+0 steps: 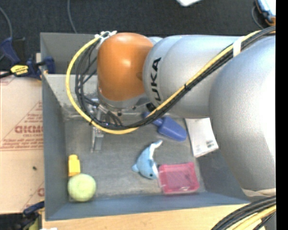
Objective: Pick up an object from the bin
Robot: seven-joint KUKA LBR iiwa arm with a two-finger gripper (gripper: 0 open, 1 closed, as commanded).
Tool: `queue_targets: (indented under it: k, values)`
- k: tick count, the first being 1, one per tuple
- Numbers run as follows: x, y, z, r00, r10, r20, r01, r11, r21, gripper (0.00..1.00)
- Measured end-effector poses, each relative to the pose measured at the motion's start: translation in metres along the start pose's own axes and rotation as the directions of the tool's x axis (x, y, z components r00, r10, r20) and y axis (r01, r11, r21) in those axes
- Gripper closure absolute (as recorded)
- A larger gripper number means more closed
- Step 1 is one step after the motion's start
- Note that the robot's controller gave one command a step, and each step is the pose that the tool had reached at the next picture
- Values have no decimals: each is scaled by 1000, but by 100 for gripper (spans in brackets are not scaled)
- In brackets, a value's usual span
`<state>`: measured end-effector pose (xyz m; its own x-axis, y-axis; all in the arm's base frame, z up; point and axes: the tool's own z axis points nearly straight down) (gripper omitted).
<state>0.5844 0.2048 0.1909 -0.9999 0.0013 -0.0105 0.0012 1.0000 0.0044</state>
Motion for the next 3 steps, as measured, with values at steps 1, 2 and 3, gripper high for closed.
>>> queue_targets:
  k: [1,2,3]
  values:
    - [12,-73,81,995,-103,-3,103,995,2,0]
    - [3,-69,40,996,85,-2,-85,996,0,0]
    - [6,-90,48,999,36,2,-36,999,2,0]
